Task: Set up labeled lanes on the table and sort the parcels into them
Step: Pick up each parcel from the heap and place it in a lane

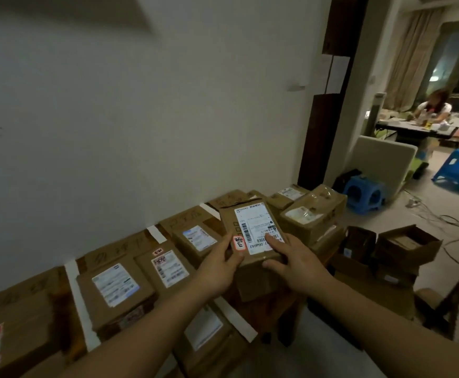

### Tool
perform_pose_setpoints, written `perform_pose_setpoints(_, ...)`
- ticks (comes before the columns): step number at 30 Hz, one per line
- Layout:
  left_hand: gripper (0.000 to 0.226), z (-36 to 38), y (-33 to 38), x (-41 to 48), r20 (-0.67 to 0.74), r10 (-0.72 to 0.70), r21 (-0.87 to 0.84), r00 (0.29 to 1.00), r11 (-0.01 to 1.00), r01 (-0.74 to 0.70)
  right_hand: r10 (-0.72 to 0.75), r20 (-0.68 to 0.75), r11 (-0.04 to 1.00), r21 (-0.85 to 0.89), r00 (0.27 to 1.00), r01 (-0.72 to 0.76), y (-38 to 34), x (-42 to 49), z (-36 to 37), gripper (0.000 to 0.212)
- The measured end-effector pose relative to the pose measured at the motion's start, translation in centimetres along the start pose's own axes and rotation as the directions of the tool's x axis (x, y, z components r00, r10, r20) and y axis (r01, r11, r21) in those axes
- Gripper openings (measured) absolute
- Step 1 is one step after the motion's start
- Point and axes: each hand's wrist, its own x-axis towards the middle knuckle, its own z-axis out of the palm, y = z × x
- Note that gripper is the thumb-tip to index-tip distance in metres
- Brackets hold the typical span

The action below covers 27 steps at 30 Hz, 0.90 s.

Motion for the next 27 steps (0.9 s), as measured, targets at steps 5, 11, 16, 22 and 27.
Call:
perform_pose_setpoints(5, 0.06, 1.6, -0.8, 3.5, 0.007, -0.038, 0.155, 0.999, 0.987, 0.036, -0.017, 0.074, 1.0, 0.022, 0.997, 0.015, 4.0, 4.3, 0.3, 0.068)
perform_pose_setpoints(11, 0.071, -0.1, -3.6, 9.0, -0.013, -0.103, 0.285, 0.995, 0.953, 0.103, -0.084, 0.15, 0.992, -0.077, 0.985, 0.096, 5.7, 11.1, 1.9, 0.067)
perform_pose_setpoints(16, 0.075, -1.9, -5.7, 13.6, -0.019, -0.131, 0.229, 0.991, 0.964, 0.132, -0.089, 0.173, 0.99, -0.094, 0.981, 0.106, 6.6, 16.6, 2.7, 0.067)
perform_pose_setpoints(22, 0.073, -4.3, -9.6, 16.3, -0.09, -0.275, 0.168, 0.957, 0.943, 0.287, -0.088, 0.276, 0.995, -0.022, 0.957, 0.098, 8.2, 20.7, 4.8, 0.067)
perform_pose_setpoints(27, 0.088, -5.0, -12.4, 18.3, -0.162, -0.403, 0.531, 0.901, 0.734, 0.424, -0.162, 0.346, 0.983, -0.027, 0.924, 0.182, 9.4, 24.2, 6.0, 0.068)
